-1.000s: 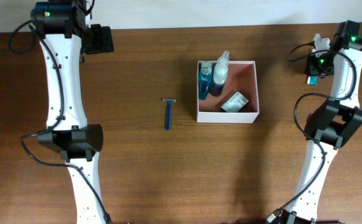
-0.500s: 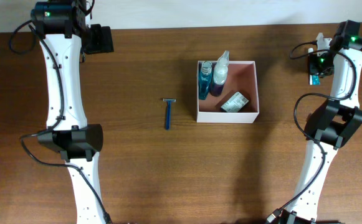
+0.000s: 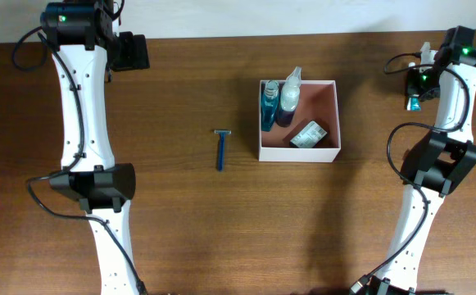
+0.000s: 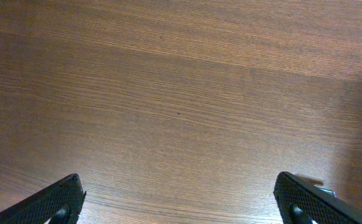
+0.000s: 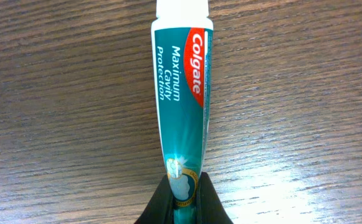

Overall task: Pack container
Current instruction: 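Close the right gripper on the Colgate tube and lift it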

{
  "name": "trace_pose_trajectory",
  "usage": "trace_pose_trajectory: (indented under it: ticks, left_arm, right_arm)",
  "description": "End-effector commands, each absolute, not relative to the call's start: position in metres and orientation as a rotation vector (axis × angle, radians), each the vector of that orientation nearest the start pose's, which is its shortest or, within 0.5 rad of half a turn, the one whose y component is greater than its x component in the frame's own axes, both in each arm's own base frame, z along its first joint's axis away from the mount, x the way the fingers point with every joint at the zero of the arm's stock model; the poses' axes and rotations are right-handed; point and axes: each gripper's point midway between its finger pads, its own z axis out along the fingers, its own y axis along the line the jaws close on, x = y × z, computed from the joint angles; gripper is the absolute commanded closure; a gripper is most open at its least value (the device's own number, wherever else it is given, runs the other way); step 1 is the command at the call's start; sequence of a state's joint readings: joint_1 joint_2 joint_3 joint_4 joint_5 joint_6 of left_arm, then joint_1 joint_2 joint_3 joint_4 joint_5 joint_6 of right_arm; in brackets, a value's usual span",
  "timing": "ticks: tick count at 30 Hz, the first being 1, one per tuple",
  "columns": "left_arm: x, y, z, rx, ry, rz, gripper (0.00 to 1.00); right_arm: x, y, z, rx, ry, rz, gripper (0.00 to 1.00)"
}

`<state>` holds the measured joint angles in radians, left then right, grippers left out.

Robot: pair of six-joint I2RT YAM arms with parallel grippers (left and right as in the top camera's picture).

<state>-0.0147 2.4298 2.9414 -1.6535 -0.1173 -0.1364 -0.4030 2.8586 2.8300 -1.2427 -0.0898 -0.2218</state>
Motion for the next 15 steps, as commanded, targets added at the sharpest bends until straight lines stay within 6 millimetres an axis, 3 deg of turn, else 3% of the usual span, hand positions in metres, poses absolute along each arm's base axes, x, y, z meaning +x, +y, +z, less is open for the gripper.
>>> trace_pose_trajectory:
  ticks: [1,15]
  left_arm:
    - [0.5069,0.0164,0.2314,-0.219,2.703,0.128,0.01]
    - [0.5069,0.0164,0.2314,-0.219,2.703,0.128,0.01]
  right_arm:
    - [0.5404,-0.2144,-0.021,0.325,2.881,0.004,0.96]
    - [0.537,-0.2104,-0.0211,0.352,2.893,0.033,0.96]
